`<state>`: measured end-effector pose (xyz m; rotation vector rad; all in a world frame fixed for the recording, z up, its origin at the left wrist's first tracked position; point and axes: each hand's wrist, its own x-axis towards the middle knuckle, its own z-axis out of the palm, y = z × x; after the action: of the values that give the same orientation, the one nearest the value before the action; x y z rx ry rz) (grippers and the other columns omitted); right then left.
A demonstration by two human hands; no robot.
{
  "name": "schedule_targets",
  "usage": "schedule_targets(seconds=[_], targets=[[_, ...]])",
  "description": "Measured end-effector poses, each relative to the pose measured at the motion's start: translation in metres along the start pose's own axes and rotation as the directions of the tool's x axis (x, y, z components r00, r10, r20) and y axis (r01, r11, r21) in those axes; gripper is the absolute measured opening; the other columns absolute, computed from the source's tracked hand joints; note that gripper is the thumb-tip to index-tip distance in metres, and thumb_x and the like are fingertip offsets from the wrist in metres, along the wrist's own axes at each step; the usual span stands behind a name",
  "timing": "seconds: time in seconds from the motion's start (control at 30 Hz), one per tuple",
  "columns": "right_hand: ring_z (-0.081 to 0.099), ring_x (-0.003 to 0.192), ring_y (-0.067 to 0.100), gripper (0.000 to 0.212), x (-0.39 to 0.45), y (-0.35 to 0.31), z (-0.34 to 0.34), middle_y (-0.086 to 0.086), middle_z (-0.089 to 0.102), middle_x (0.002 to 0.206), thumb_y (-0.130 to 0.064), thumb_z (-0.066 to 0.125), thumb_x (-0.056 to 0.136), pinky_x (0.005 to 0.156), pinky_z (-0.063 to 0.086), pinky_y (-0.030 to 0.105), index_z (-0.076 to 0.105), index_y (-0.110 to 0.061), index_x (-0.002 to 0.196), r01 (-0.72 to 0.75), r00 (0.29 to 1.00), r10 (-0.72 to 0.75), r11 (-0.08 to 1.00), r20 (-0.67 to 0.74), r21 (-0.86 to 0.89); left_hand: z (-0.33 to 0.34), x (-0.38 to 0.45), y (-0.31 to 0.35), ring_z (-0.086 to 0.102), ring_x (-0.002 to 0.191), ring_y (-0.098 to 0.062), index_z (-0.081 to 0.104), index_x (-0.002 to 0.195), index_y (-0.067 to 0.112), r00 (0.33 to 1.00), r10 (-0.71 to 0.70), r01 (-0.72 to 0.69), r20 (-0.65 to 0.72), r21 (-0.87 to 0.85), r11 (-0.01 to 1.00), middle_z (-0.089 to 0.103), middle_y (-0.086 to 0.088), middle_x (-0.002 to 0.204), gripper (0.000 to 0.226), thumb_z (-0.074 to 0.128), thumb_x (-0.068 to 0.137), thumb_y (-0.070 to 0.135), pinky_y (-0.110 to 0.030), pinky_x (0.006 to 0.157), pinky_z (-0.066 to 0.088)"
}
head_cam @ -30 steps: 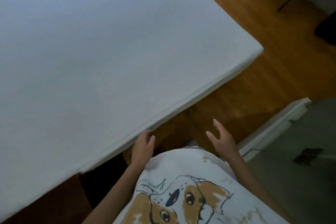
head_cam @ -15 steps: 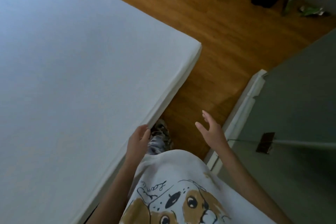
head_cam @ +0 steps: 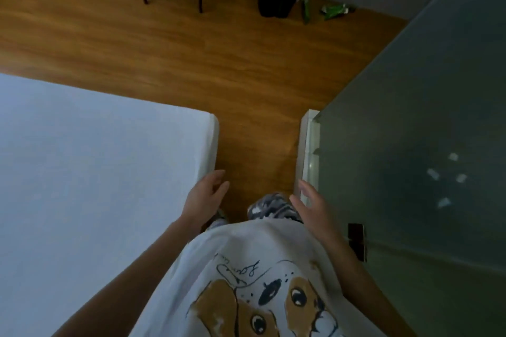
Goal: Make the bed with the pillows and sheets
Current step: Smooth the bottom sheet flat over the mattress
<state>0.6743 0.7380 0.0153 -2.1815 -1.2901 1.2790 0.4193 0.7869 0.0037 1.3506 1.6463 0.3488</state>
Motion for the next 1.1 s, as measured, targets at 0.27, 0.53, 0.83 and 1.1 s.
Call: schedule_targets(seconds=[0.27,0.53,0.83,1.1], targets=[[0.039,0.133,0.011,0.054,0.118,-0.034,-0.045,-0.005,0.042,0.148,-0.035,0.057,0.094,0.105,0.035,0.031,0.039,-0.026,0.144,-0.046,0.998,0.051,0.993,-0.041,0.110,-0.004,0.134,0.067,0.053,0.122,-0.015,0.048,0.139,0.021,1.000,-0.001,0.002,0.016,-0.057,0.998,0.056,0.003,0.135,0.042,0.050,0.099,0.035,-0.033,0.101,0.046],[0.042,0.131,0.010,0.054,0.332,-0.140,-0.136,-0.008,0.044,0.146,-0.043,0.056,0.093,0.106,0.039,0.039,0.039,-0.032,0.143,0.084,0.994,-0.085,0.996,0.070,0.012,-0.017,0.293,0.165,0.052,0.121,-0.015,0.045,0.140,0.023,0.992,-0.106,0.100,-0.068,-0.089,0.991,0.053,0.004,0.137,0.044,0.050,0.099,0.038,-0.038,0.101,0.047],[0.039,0.134,0.016,0.055,0.504,-0.311,-0.145,-0.003,0.041,0.147,-0.046,0.052,0.094,0.099,0.039,0.036,0.036,-0.032,0.145,0.371,0.884,-0.282,0.909,0.372,-0.191,-0.095,0.390,0.192,0.056,0.114,-0.013,0.049,0.139,0.018,0.869,-0.334,0.250,-0.366,-0.259,0.933,0.057,0.002,0.133,0.045,0.052,0.098,0.036,-0.035,0.097,0.048],[0.043,0.131,0.016,0.054,0.622,-0.446,-0.070,-0.004,0.043,0.146,-0.047,0.053,0.093,0.098,0.042,0.037,0.037,-0.035,0.143,0.414,0.851,-0.252,0.862,0.461,-0.292,-0.195,0.511,0.162,0.055,0.106,-0.009,0.052,0.135,0.014,0.771,-0.499,0.277,-0.396,-0.496,0.823,0.061,0.002,0.121,0.040,0.052,0.099,0.031,-0.026,0.088,0.045]])
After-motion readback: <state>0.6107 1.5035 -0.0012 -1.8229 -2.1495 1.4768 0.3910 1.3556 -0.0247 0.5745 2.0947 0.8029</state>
